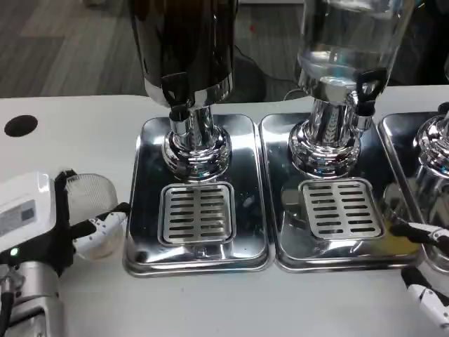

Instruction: Grasp the cup under the faucet to collect the drink, then remove the cup.

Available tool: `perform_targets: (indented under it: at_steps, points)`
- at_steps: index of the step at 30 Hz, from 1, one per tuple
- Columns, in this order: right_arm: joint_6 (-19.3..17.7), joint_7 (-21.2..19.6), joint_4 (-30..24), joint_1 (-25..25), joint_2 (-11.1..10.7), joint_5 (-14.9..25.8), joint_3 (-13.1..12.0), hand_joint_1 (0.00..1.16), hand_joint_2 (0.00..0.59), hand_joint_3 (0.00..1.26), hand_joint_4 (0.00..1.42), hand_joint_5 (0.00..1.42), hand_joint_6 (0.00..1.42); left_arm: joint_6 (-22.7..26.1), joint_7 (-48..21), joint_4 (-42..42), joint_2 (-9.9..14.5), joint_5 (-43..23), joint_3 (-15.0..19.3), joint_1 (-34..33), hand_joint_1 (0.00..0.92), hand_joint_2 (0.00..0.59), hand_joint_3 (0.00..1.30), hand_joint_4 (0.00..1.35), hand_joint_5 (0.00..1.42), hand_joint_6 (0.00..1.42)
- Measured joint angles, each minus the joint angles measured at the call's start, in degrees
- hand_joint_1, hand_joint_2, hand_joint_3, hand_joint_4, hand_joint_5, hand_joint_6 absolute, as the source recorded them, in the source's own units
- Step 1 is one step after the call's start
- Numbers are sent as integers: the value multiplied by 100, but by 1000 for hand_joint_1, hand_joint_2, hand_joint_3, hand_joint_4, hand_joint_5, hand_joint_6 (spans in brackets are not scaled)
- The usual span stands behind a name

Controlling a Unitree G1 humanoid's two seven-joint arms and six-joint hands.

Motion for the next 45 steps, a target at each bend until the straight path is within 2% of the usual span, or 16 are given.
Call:
perform_targets:
  at_steps: [15, 25, 35, 38, 40, 45]
  points:
    - [0, 0, 34, -52, 0, -7, 60, 557, 380, 313, 224, 208, 25, -174, 307, 7, -10, -156, -2, 132, 363, 161, 429, 498, 725, 925]
    - [0, 0, 51, -87, 0, -11, 98, 556, 380, 309, 224, 208, 25, -182, 311, -489, -4, -202, 43, 341, 363, 162, 445, 516, 746, 932]
    - [-2, 0, 58, -107, 0, -10, 122, 556, 380, 309, 224, 208, 25, -188, 213, -779, -2, -175, -9, 173, 363, 163, 446, 516, 747, 935]
    - [-8, 0, 61, -111, -2, -1, 120, 556, 380, 309, 224, 208, 25, -168, 155, -685, -42, -99, -209, -91, 363, 164, 446, 516, 747, 949]
    - [-39, 3, 61, -115, -7, 1, 120, 556, 380, 309, 224, 208, 25, -169, 118, -406, -198, 1, -470, -429, 363, 164, 446, 516, 747, 950]
    - [-98, 11, 104, -77, -25, 26, 86, 556, 380, 309, 224, 208, 25, -99, 117, 110, -503, 49, -871, -830, 363, 164, 446, 516, 747, 941]
